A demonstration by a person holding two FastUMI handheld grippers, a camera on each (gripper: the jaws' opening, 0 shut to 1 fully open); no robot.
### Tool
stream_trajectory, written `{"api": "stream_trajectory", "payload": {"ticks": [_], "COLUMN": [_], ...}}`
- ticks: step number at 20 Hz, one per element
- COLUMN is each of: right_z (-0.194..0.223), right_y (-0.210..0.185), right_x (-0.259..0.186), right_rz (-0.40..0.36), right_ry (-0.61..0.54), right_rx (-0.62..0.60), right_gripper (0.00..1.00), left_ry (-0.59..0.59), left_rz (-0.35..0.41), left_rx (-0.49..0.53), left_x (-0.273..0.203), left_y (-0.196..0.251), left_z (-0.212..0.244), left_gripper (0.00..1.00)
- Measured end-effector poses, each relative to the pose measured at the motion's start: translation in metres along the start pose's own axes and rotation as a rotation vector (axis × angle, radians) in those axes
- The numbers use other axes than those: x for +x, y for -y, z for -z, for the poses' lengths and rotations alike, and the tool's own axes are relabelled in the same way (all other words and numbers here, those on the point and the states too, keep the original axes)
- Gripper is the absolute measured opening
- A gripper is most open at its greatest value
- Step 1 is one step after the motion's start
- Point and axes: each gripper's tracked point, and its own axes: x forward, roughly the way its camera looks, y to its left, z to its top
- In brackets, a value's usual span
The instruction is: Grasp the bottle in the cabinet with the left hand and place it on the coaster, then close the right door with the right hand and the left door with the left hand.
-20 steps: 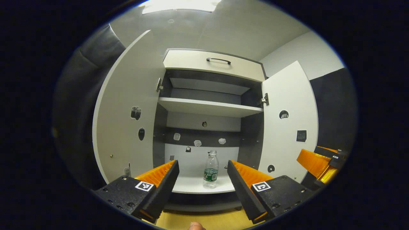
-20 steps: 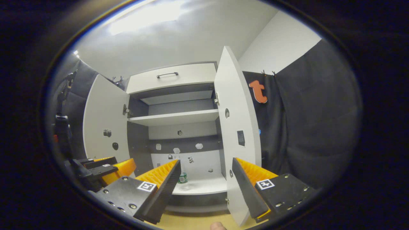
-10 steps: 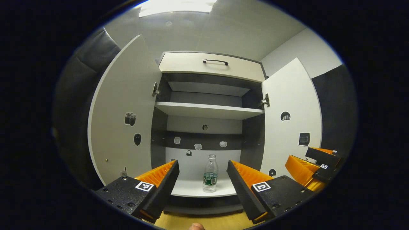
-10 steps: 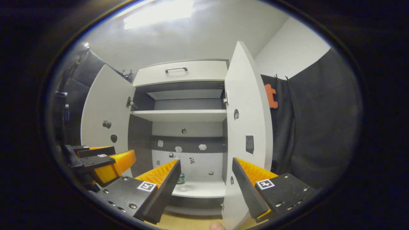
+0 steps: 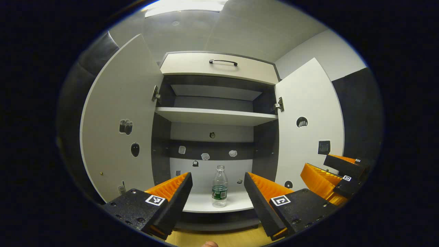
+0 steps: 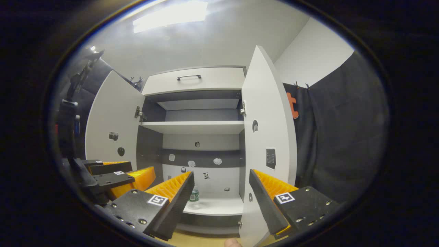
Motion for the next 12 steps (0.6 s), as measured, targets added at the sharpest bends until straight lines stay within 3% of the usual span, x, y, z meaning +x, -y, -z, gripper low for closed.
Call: {"api": "stream_trajectory", "payload": {"ticks": [6,8,12], "right_z": [-0.014,-0.019,-0.028], "right_y": [0.009,0.019,0.041], "right_x": [-0.019,-0.025,-0.041], "right_rz": [0.037,0.066,0.147], "right_ry": [0.019,0.027,0.04], "right_rx": [-0.007,-0.029,-0.058], "right_gripper": [1.0,0.98,0.98], "left_ry": [-0.014,-0.039,-0.111], "left_rz": [0.027,0.028,0.042], "left_rx": [-0.001,-0.004,-0.008], "left_x": [0.068,0.096,0.15], "left_y": [-0.006,-0.008,-0.004], "left_z": [0.018,0.032,0.067], "left_gripper": [0.96,0.93,0.96]}}
